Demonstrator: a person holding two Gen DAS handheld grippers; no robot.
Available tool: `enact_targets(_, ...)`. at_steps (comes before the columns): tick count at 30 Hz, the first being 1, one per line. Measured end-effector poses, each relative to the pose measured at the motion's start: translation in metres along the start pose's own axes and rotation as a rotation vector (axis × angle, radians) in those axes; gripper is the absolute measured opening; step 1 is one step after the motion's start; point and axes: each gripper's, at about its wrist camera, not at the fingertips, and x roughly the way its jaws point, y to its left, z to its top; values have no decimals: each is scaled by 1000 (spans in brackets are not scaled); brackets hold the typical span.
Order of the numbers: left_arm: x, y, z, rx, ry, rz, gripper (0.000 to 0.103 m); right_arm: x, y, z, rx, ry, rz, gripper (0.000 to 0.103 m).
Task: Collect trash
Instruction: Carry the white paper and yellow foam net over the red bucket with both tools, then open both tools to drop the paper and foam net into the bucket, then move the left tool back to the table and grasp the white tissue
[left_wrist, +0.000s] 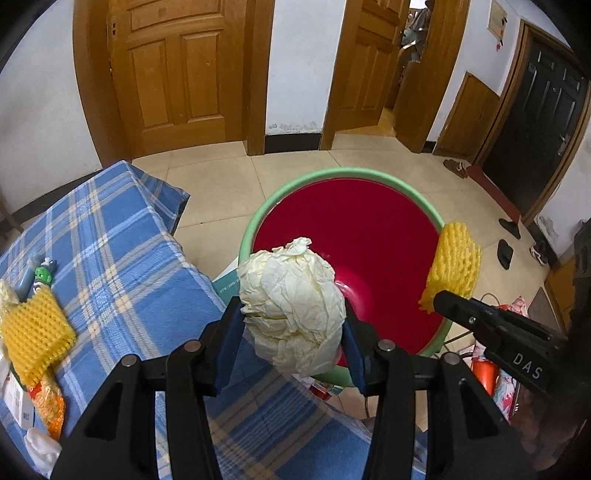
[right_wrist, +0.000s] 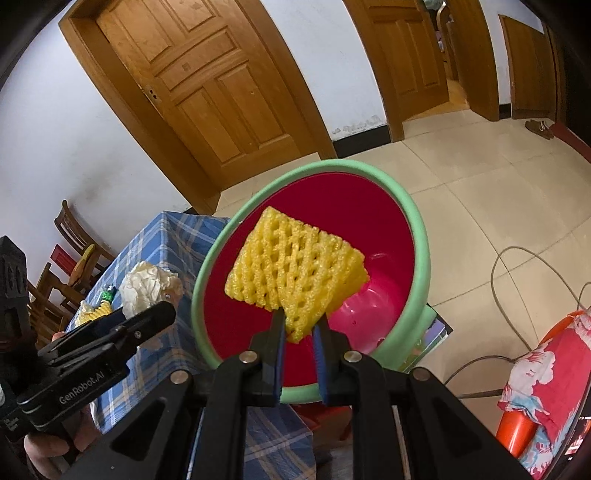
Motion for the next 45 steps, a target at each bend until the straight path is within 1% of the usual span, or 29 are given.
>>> enact_targets(2, 3, -1, 0, 0, 5, -1, 51, 1, -1, 1, 3, 0, -3, 17)
enact_targets(4, 3, -2, 0, 0, 4, 3, 55, 1, 0, 2, 5, 1, -6, 17)
enact_targets(6, 3, -2, 1, 0, 0, 11, 62, 2, -1, 2, 6, 4, -6, 19)
enact_targets(9, 4, 2, 2, -1, -8, 26, 68, 2, 0, 2, 8, 3, -4, 29)
enact_targets(10, 3, 3, 2, -4, -10, 28, 68, 2, 0, 2, 9, 2, -3, 32)
enact_targets(13, 1, 7, 3, -17, -14, 29, 68, 1, -1, 2, 10, -3, -5, 36)
enact_targets(17, -4, 12, 4, -27, -23, 33, 68, -1, -1, 1, 10, -9, -12, 38)
enact_targets(20, -10, 14, 4, -32, -33, 33, 68, -5, 0, 0, 11, -18, -14, 42)
enact_targets(26, -28, 18, 4, -40, -59, 37, 68, -14, 3, 0, 9, -31, -15, 42)
enact_targets(31, -44, 25, 3, -52, -84, 54, 68, -23, 11, -3, 2, -51, -6, 44)
enact_targets(35, -59, 35, 1, -65, -106, 66, 68, -32, 20, -5, -5, -71, 9, 47)
enact_targets(45, -93, 59, -10, -109, -143, 112, 68, -51, 40, -13, -41, -101, 37, 47)
